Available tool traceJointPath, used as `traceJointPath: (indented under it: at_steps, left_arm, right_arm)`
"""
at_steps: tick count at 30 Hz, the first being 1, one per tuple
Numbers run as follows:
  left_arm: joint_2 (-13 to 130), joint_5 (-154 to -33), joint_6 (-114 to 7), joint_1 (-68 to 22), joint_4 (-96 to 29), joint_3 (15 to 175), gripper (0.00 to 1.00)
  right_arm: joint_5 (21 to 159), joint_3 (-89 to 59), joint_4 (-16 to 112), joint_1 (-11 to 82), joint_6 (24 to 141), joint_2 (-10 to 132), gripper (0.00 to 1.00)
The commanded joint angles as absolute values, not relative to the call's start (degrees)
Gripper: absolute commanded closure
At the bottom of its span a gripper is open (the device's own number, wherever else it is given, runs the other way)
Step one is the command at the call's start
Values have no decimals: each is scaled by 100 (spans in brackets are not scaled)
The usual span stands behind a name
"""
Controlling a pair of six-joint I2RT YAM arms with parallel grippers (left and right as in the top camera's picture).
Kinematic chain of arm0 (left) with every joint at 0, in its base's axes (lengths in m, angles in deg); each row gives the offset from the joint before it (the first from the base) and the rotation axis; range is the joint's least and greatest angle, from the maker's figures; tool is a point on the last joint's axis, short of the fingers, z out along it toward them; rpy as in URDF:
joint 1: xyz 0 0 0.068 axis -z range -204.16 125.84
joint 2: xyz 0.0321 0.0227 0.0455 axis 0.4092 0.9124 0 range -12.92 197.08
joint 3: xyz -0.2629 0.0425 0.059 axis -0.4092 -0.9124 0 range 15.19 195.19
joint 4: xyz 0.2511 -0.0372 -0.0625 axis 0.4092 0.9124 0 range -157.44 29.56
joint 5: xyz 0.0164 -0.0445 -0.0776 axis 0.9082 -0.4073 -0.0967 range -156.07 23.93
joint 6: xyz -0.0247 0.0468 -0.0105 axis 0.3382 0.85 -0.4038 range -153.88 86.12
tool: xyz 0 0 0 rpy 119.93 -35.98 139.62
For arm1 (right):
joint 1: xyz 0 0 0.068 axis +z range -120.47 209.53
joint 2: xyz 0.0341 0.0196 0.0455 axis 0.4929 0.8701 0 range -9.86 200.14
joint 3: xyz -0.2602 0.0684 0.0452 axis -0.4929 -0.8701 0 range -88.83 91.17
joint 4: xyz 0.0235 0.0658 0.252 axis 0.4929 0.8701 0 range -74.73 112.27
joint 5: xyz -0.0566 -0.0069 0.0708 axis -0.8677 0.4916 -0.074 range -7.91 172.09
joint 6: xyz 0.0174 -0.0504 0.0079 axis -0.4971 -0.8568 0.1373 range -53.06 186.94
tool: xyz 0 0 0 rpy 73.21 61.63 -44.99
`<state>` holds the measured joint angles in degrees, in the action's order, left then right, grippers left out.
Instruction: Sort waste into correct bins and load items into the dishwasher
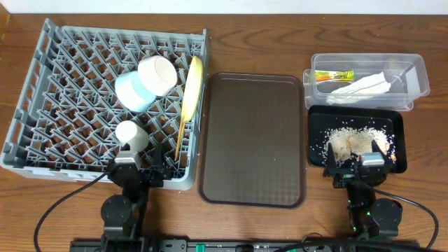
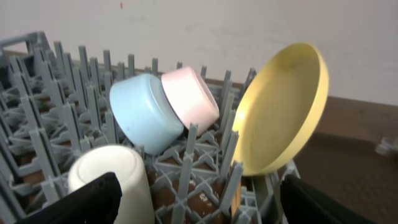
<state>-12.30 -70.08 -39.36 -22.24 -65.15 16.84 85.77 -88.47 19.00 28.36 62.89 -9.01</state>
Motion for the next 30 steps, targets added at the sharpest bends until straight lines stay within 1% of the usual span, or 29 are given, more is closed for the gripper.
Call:
traceJointPath:
  at_steps: [1,3,6,30]
  left_arm:
    - [-1283,-6828,-3826,-2253,-6718,1542,15]
    - [-1283,-6822,-3625,-2253,-6662,1542,15]
    - [-1283,-6831,-3625,-2246,-6329,1542,15]
    - [-1269,-6839,-3627,-2248,-6364,1542,15]
  right_arm:
    - [8619,-8851,1926,2790,6213,-921,1]
    - [8617,-8851,1926,2790,6213,-921,1]
    - [8619,-8851,1926,2790,6213,-921,1]
    - [8619,-8851,1926,2790,6213,-919,1]
